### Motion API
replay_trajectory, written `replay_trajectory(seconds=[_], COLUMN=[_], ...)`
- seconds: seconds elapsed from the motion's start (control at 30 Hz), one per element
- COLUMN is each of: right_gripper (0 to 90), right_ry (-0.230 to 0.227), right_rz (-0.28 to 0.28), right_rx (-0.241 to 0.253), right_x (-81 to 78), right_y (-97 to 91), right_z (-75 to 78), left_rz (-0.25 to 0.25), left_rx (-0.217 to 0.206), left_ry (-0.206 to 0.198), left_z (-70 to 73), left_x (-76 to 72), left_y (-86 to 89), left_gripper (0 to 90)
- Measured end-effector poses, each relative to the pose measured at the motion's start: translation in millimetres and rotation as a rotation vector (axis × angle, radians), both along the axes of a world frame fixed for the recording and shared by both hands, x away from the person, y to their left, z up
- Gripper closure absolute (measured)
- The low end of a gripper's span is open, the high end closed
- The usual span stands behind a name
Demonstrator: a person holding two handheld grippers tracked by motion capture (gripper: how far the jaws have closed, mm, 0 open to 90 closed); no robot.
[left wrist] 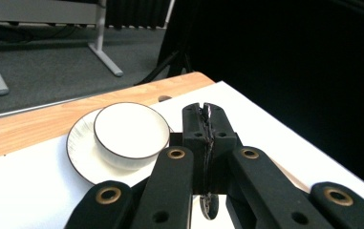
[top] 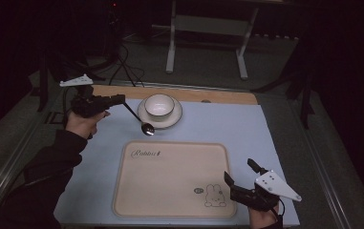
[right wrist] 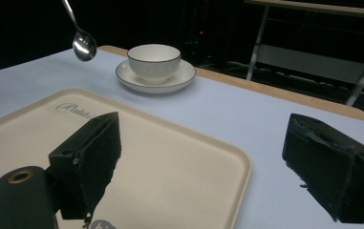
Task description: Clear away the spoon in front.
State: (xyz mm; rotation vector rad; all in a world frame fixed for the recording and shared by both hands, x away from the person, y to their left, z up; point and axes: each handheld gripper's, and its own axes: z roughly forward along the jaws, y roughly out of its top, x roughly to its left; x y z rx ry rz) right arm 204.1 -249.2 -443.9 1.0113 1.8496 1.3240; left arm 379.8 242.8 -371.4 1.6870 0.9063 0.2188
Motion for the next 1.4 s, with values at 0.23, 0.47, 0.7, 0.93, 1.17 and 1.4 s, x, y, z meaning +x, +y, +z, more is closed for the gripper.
replay_trajectory(seconds=[0.23,0.47,0.7,0.93,1.17,1.4], right_gripper=[12.9,12.9,12.9,12.9,12.9,12.9], right_ry=[0.007,0.011,0.010,0.016,0.017,0.019], right_rz=[0.004,0.005,0.001,0.002,0.003,0.006], right_rx=[-0.001,0.006,0.008,0.005,0.004,0.002], right_x=[0.4,0.0,-0.3,0.2,0.5,0.5], right_y=[0.3,-0.7,-1.1,0.0,1.0,1.5], right_z=[-0.4,-0.7,-0.8,-1.3,-1.9,-2.1], left_rz=[-0.110,-0.194,-0.247,-0.380,-0.461,-0.546], left_rx=[0.059,0.080,0.095,0.136,0.172,0.192], left_ry=[0.037,0.065,0.075,0.108,0.138,0.162], left_z=[-6.8,-13.9,-17.0,-25.4,-32.4,-41.5], left_x=[-3.9,-6.5,-11.4,-20.1,-24.2,-28.9], left_y=[-5.6,-12.0,-15.5,-23.2,-33.8,-49.8], left_gripper=[90.0,90.0,90.0,90.0,90.0,90.0])
